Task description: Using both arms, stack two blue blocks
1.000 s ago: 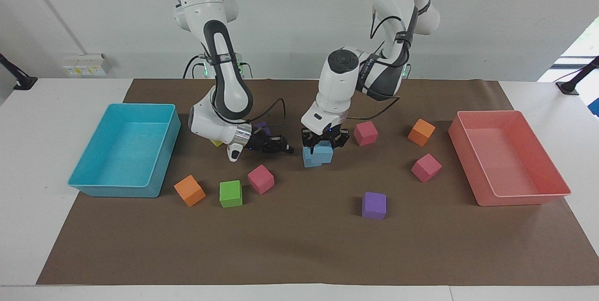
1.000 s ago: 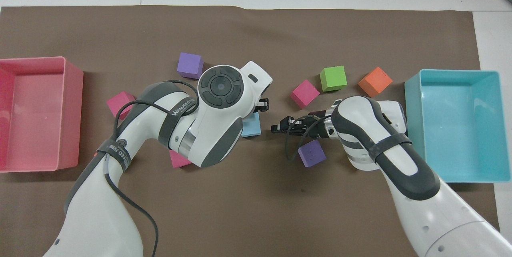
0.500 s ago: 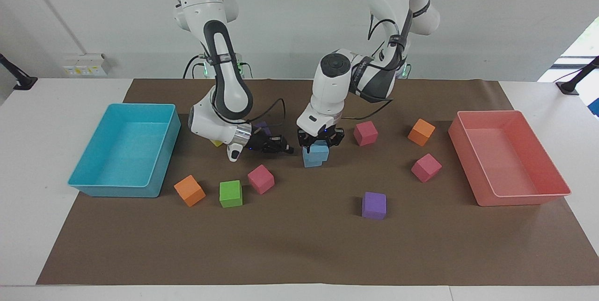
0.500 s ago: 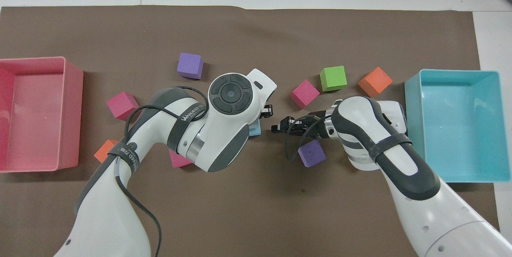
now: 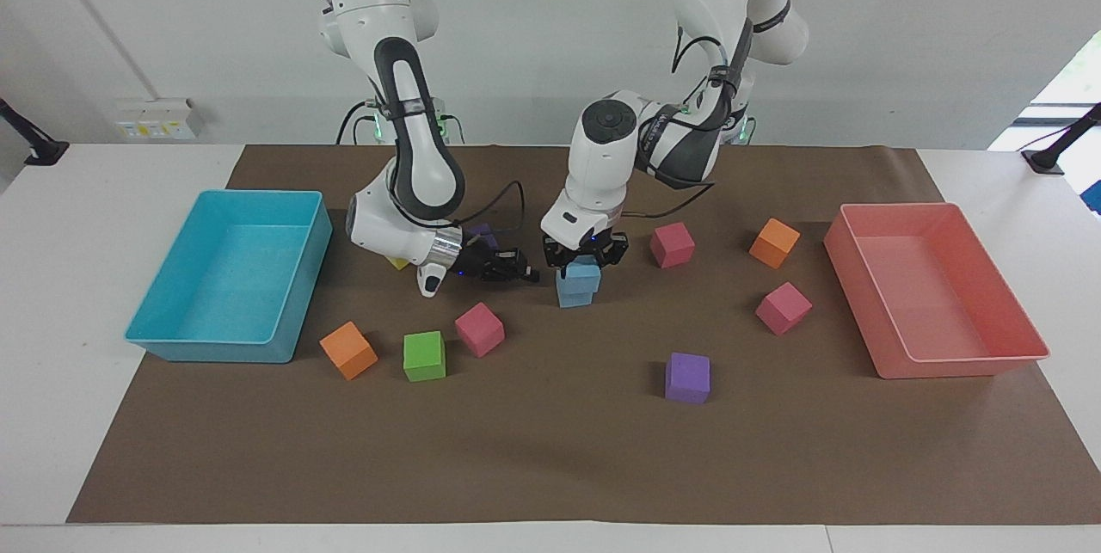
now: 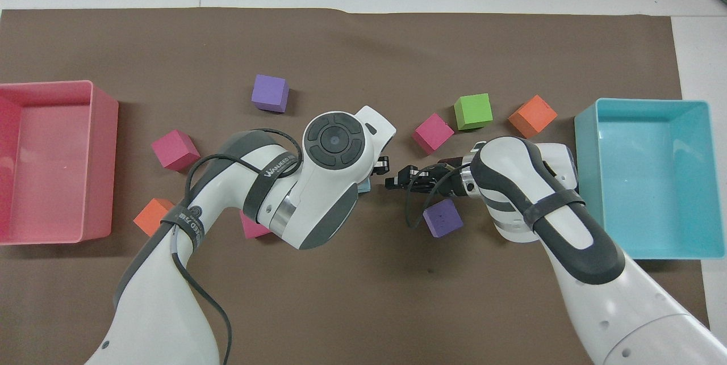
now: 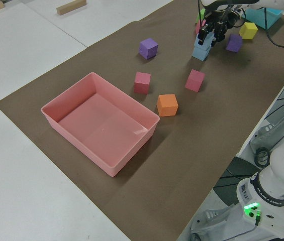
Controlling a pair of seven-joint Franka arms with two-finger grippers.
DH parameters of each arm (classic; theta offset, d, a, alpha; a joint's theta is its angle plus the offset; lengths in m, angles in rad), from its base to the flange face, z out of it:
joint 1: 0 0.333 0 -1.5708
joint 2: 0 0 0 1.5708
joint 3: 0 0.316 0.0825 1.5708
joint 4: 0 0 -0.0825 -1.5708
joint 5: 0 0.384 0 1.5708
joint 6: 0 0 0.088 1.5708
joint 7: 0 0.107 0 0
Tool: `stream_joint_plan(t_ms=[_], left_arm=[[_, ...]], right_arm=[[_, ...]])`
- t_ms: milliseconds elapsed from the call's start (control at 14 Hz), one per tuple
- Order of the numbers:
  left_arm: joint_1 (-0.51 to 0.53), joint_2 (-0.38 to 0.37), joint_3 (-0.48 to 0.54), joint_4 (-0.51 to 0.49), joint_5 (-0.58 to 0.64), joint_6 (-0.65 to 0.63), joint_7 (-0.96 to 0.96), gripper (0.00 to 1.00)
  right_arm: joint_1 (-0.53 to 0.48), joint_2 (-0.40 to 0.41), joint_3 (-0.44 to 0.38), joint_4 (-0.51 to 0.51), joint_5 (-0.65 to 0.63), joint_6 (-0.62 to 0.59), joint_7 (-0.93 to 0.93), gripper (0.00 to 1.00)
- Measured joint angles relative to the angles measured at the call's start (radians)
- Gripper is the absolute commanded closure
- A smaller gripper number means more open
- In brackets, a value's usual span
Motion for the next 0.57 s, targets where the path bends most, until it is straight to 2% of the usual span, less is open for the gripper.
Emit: stream_joint_plan(t_ms=[571], left_arm=[[-0.001,0.000,0.000,-0.001,0.000,0.000,0.000,0.95]], right_arm=[[0.000,0.000,0.000,0.000,0.000,0.000,0.000,1.00]])
